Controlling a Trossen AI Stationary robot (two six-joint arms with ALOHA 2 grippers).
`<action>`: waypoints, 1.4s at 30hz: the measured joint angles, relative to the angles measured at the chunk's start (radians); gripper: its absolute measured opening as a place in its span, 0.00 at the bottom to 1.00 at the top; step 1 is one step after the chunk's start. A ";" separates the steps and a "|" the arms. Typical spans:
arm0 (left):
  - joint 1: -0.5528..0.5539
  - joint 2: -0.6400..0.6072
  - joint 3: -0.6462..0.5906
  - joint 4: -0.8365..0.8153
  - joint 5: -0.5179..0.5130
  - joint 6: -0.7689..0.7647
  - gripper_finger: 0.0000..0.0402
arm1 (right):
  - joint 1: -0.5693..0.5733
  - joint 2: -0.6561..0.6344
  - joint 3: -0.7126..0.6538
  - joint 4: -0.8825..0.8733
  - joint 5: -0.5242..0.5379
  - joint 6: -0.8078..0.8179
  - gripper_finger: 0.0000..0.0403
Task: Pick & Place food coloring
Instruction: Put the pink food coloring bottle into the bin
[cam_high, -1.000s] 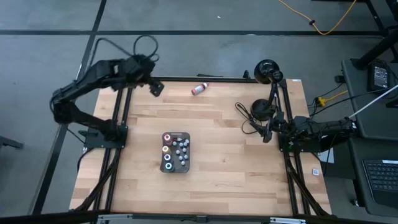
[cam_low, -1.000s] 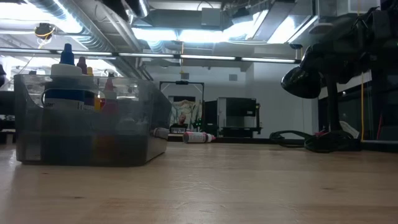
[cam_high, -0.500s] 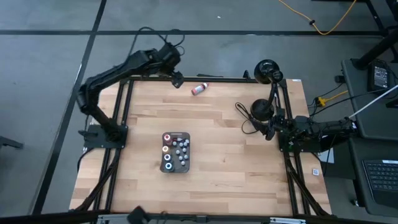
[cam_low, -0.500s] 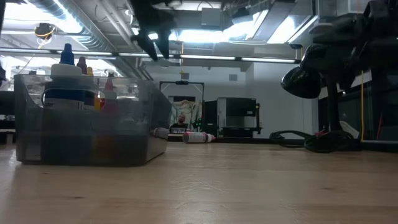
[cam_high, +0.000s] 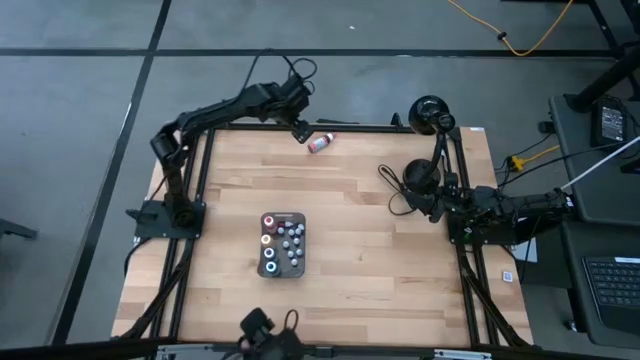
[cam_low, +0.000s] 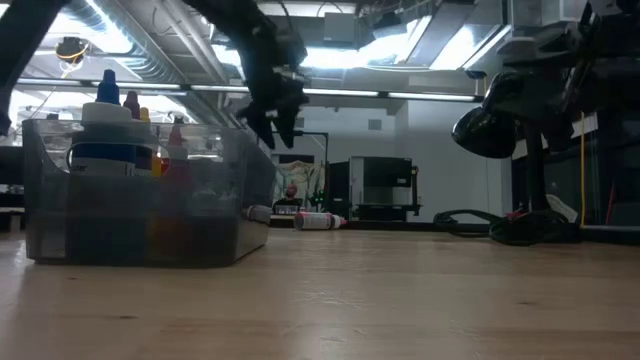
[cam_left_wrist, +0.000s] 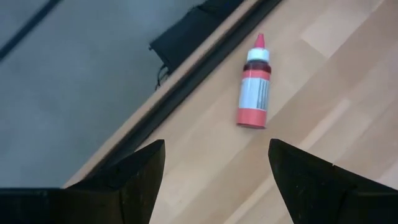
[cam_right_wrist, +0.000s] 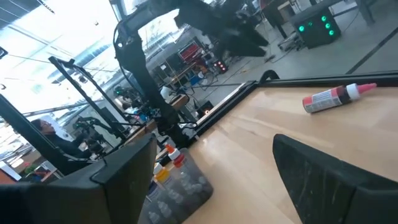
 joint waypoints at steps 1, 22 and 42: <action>0.003 0.015 0.000 0.003 0.012 0.001 0.70 | 0.000 0.000 0.000 0.000 0.000 0.001 0.80; -0.014 0.253 0.000 0.185 0.127 0.016 0.70 | 0.000 0.000 0.000 -0.030 0.001 0.024 0.80; -0.013 0.355 0.001 0.271 0.143 0.007 0.70 | 0.000 0.000 0.000 -0.029 0.001 -0.006 0.80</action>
